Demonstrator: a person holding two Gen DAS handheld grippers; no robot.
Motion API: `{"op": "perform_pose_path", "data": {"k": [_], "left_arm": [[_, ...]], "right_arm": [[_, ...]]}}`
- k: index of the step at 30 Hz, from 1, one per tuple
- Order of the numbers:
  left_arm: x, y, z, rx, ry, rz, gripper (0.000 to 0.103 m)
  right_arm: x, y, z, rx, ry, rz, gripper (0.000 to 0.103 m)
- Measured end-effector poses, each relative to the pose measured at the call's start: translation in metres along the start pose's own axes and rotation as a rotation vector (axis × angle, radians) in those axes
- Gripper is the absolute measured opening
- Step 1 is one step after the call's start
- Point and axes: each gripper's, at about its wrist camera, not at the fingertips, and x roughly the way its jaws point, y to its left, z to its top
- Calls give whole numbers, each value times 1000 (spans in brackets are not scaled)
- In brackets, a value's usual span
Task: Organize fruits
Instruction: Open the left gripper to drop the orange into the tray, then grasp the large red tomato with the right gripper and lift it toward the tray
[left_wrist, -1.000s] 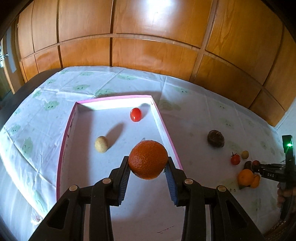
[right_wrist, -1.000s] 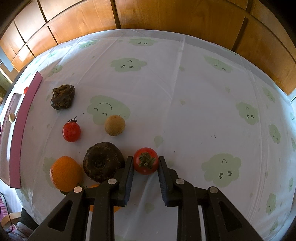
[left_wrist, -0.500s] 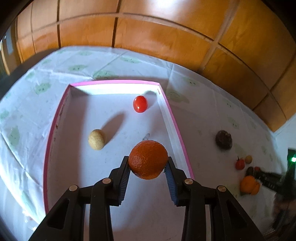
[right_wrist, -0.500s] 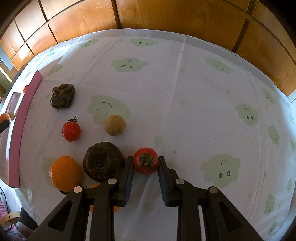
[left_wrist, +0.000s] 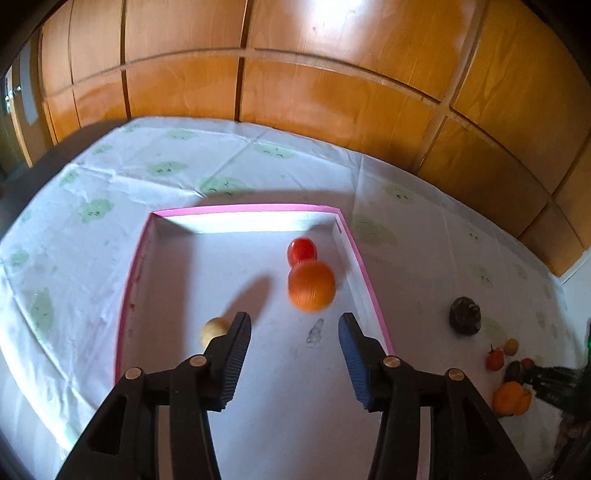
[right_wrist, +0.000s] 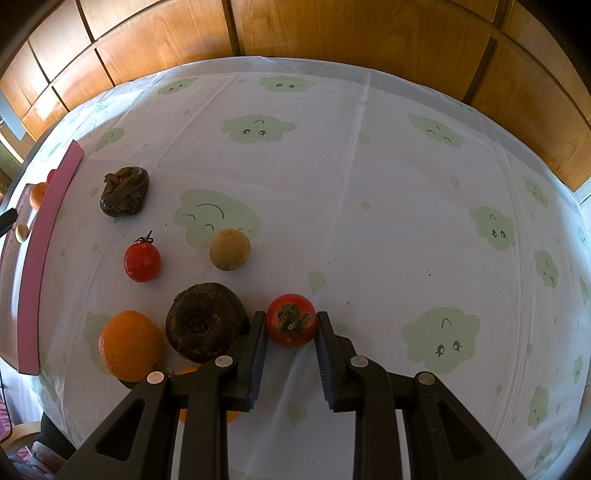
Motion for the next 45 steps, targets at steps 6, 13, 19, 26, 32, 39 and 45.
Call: {"op": "perform_pose_path", "data": {"k": [6, 13, 19, 26, 32, 39, 45], "left_arm": [[-14, 5, -21, -34, -11, 40, 50], [-27, -1, -36, -23, -26, 56, 54], [-33, -7, -42, 6, -34, 44, 57], [-39, -9, -46, 16, -47, 41, 61], [-40, -4, -49, 4, -48, 44, 65], [-45, 1, -48, -5, -67, 49, 66], [-45, 6, -48, -14, -74, 55, 66]], "right_arm": [[0, 0, 0, 0, 0, 0, 26], [0, 1, 0, -2, -2, -6, 25], [-2, 3, -1, -2, -6, -14, 25], [-2, 5, -2, -2, -9, -19, 25], [-2, 6, -3, 0, -14, -24, 25], [-21, 7, -2, 8, -78, -16, 25], [-40, 19, -1, -13, -133, 10, 25]]}}
